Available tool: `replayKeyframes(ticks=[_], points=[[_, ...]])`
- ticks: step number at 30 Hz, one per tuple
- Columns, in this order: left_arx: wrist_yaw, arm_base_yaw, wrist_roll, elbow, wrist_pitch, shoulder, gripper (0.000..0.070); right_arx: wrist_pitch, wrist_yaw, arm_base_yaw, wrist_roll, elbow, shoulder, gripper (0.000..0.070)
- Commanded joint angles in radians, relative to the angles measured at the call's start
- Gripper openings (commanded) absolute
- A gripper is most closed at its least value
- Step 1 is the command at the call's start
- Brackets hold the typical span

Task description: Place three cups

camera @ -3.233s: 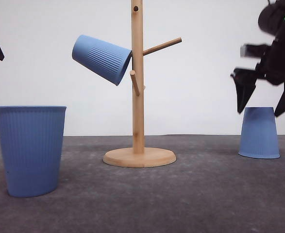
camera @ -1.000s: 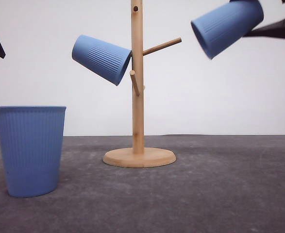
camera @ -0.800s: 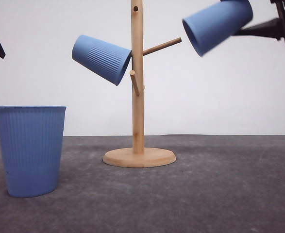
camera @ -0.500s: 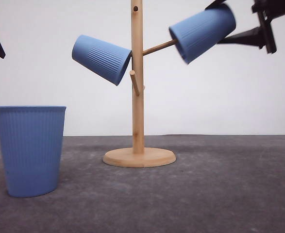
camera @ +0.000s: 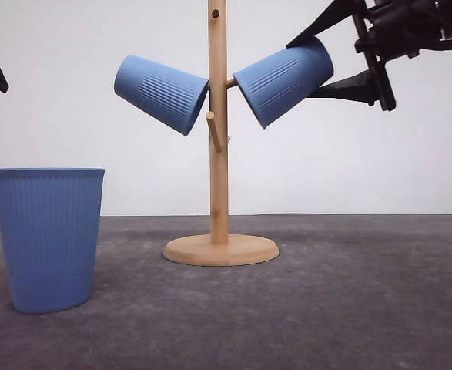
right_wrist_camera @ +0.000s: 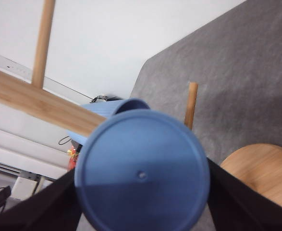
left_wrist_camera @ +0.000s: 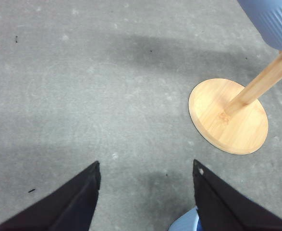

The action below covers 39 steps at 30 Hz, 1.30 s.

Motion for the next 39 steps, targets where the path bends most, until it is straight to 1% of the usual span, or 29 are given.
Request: replayKeyframes(ticks=[1,4,10,16,20,25,29,33,35,39], points=[[-0.002,-0.001,0.003,0.011,0.011,0.005,0.0353,0.015,0.009,0.009,-0.034,0.022,0.015,0.0338],[-0.002,-0.001,0.003,0.011,0.011,0.005,0.0353,0.016,0.01,0.016,-0.035,0.022,0.022,0.0345],[-0.002,-0.001,0.003,0.011,0.011,0.005,0.0353,0.019,0.036,0.017,-0.043,0.022,0.023,0.0411],[-0.002,-0.001,0.003,0.011,0.011,0.005,0.0353,0.019,0.041,0.017,-0.053,0.022,0.023,0.0433],[-0.002,-0.001,0.003,0.011,0.011,0.005,0.0353,0.019,0.057,0.017,-0.056,0.022,0.023,0.0479],[-0.002,-0.001,0.003,0.011,0.011,0.005,0.0353,0.019,0.059,0.017,-0.061,0.022,0.023,0.0484],[-0.002,-0.001,0.003,0.011,0.011,0.005,0.0353,0.019,0.06,0.017,-0.065,0.022,0.023,0.0513],[-0.002,-0.001,0.003,0.011,0.011,0.005,0.0353,0.02,0.06,0.017,-0.069,0.022,0.023,0.0516],[-0.002,-0.001,0.003,0.011,0.011,0.005,0.0353,0.02,0.06,0.017,-0.072,0.022,0.023,0.0547],[-0.002,-0.001,0.003,0.011,0.011,0.005,0.0353,0.018,0.055,0.009,-0.074,0.022,0.021,0.0553]])
